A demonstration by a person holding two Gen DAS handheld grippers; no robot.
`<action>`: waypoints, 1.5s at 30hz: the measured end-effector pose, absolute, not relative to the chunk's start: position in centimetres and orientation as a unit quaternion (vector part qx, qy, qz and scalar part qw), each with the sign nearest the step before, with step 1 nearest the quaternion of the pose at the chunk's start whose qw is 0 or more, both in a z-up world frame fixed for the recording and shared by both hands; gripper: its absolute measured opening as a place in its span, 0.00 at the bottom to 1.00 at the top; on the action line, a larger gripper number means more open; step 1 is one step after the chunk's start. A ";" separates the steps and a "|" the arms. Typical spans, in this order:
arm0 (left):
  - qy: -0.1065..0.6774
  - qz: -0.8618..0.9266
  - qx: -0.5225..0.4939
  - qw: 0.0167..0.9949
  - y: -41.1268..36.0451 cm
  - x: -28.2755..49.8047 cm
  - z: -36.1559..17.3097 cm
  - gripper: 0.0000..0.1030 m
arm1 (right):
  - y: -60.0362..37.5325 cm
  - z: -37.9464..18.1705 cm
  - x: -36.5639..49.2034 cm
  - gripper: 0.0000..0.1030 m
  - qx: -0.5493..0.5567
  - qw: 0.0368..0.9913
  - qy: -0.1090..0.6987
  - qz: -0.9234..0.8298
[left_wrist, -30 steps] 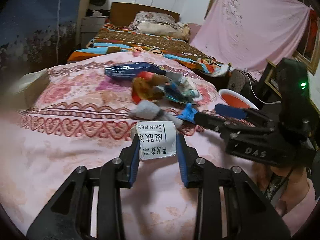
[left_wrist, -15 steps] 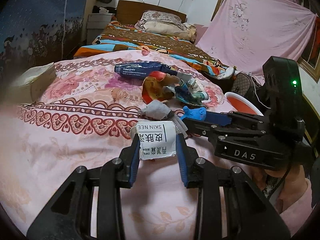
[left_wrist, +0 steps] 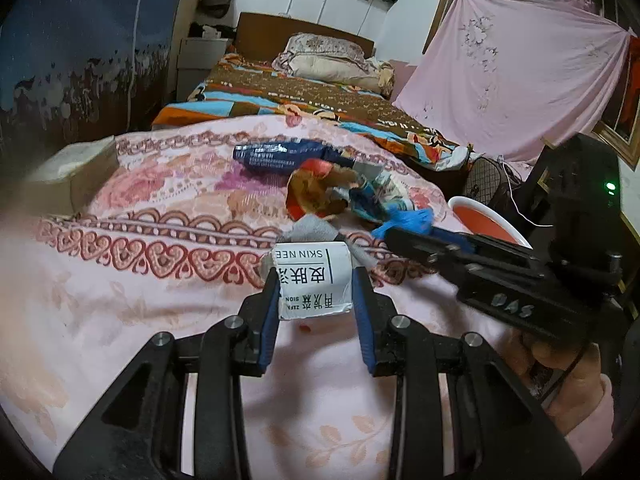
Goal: Collect trash
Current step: 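Carry both items over the orange basin and open both tools to drop them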
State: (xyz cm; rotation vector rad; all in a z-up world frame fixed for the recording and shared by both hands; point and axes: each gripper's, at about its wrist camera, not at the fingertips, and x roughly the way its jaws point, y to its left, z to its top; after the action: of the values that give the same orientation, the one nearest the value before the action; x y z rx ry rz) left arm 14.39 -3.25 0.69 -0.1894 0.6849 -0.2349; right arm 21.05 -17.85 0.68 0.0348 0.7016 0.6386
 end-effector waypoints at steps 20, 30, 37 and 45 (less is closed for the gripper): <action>0.172 -0.256 -0.003 0.951 -14.7 17.7 8.8 0.18 | -30.2 7.7 14.5 0.25 0.053 0.996 0.050 0.053; 0.257 -0.332 -0.009 0.908 -23.0 21.9 7.9 0.19 | -37.8 5.7 15.9 0.27 0.112 0.987 0.097 -0.058; 0.331 -0.337 -0.024 0.881 -26.5 24.5 6.0 0.19 | -40.5 4.3 15.9 0.28 0.144 0.977 0.133 -0.085; 0.383 -0.341 -0.046 0.857 -28.0 26.2 4.7 0.24 | -41.5 3.4 16.4 0.32 0.164 0.967 0.169 -0.101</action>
State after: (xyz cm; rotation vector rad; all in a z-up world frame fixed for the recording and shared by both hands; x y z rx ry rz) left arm 26.23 -27.95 4.72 -0.0957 0.8054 -0.7155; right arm 16.38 -41.55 3.38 0.3324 0.3411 -0.2037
